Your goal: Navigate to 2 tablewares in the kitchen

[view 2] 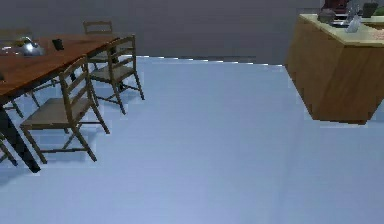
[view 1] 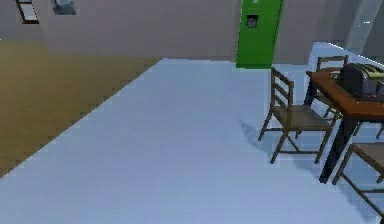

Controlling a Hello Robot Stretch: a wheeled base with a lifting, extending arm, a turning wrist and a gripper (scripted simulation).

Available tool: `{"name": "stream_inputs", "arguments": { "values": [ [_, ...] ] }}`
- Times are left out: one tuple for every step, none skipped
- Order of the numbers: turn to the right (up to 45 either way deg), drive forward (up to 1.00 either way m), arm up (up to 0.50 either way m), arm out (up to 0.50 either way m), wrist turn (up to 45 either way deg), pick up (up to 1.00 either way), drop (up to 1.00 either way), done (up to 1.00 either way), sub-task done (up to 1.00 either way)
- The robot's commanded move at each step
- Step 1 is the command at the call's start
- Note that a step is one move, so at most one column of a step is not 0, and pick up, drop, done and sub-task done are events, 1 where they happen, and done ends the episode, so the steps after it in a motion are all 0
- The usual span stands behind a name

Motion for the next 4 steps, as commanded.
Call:
{"name": "stream_inputs", "arguments": {
  "values": [
    [3.0,0.00,0.00,0.00,0.0,0.00,0.00,0.00,0.00],
    [0.0,1.00,0.00,0.00,0.0,0.00,0.00,0.00,0.00],
    [0.0,0.70,0.00,0.00,0.0,0.00,0.00,0.00,0.00],
    [6.0,0.00,0.00,0.00,0.0,0.00,0.00,0.00,0.00]
  ]
}}
